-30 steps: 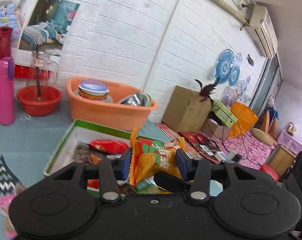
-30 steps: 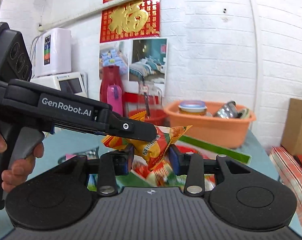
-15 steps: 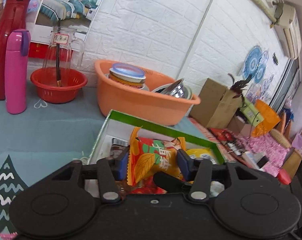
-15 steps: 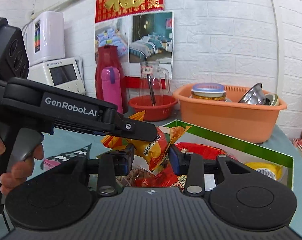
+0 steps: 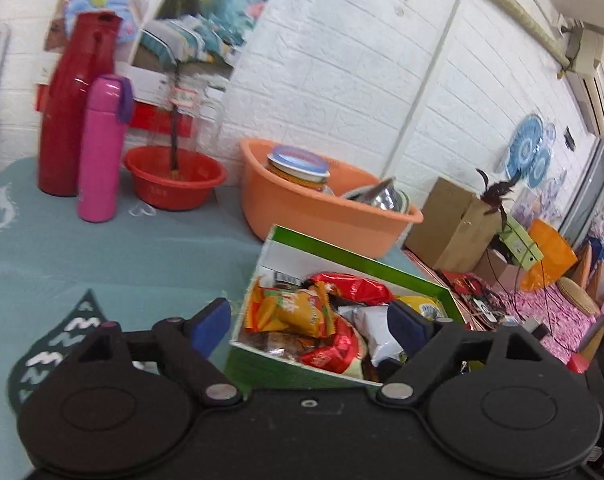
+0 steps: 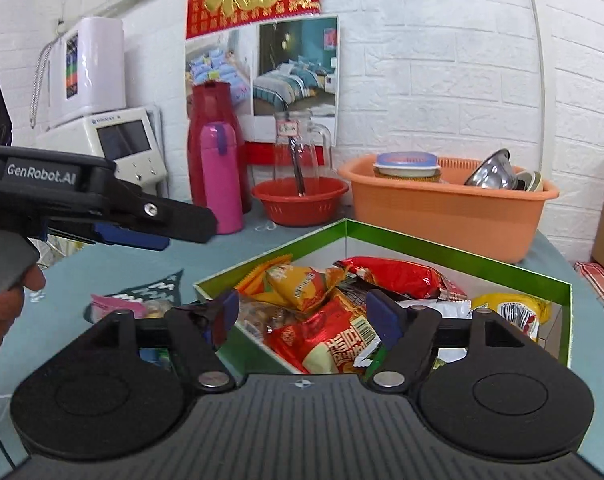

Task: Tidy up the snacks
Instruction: 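Carry the orange chip bag into the green box and release it, then grasp the pink bread pack with the left gripper and lift it, then carry the pink bread pack into the green box and release it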

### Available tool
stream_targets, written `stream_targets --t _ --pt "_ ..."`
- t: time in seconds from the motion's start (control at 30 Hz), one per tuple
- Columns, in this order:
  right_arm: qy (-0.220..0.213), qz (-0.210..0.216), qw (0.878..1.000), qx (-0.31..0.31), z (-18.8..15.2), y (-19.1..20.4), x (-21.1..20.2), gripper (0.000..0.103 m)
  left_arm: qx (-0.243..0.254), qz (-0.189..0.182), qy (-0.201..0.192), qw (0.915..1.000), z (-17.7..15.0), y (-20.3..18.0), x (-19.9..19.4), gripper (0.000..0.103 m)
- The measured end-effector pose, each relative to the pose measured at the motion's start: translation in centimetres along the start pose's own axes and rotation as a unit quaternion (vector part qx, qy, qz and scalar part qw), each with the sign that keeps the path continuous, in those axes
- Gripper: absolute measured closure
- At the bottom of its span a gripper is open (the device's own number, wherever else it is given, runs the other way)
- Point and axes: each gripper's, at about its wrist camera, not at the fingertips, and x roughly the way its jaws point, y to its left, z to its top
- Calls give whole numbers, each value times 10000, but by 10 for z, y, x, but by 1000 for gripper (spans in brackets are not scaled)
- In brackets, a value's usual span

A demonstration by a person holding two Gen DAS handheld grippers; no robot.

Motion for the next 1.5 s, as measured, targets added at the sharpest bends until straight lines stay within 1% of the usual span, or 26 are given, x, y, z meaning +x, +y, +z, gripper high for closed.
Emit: stream_targets --t 0.07,0.13,0.2,0.33,0.43,0.47,0.53,0.57,0.6,0.7,0.83,0.9,0.93,0.97,1.0,1.07,1.13,1.3,1.47,1.5 --pt "-35 73 10000 -4 -1 6 -12 0 2 213 -53 9998 -3 8 -13 0" --pt "-54 137 9999 -23 -4 11 -23 0 -88 395 14 9992 -8 19 -17 0" --pt "-31 176 9998 -4 -9 16 -33 0 -298 581 143 9978 -17 34 -18 0" --pt "71 275 9996 93 -20 24 -51 0 -385 1076 182 9933 -30 55 -13 0" --pt "163 320 9993 115 -27 29 -61 0 -695 1201 306 9899 -39 72 -8 0" --pt "194 319 9992 112 -30 31 -64 0 -797 1170 358 9893 -42 74 -7 0" --pt "219 302 9992 143 -34 33 -69 0 -849 859 714 9901 -52 74 -3 37" --pt "246 324 9990 173 -36 34 -72 0 -774 764 866 9903 -59 69 -3 37" --pt "278 368 9987 205 -38 35 -74 0 -740 610 933 9910 -67 63 -5 40" --pt "392 548 9974 257 -47 41 -82 0 -889 147 1052 9904 -87 43 -16 39" --pt "632 698 9955 118 -63 53 -90 0 -751 -374 1198 9893 -113 6 -31 39" --pt "785 770 9939 56 -72 58 -93 0 -780 -591 1228 9876 -122 -5 -39 24" --pt "869 809 9929 2 -77 61 -94 0 -819 -671 1211 9870 -125 -8 -44 18" --pt "916 830 9923 -54 -81 63 -95 0 -834 -720 1183 9869 -126 -10 -48 5" --pt "947 821 9921 -104 -85 65 -96 0 -798 -736 1140 9875 -128 -12 -52 0" --pt "1039 799 9913 -128 -89 67 -92 0 -658 -653 1074 9899 -128 -15 -53 0" --pt "1114 809 9904 -94 -90 68 -85 0 -638 -569 1073 9905 -127 -14 -50 0" --pt "1137 840 9897 -238 -86 74 -71 0 -790 -605 1153 9883 -128 -7 -39 0" --pt "1174 835 9885 -467 -80 80 -56 0 -793 -627 1184 9878 -126 -7 -30 0" --pt "1167 834 9884 -493 -80 81 -53 2 -762 -617 1221 9877 -126 -7 -26 13"
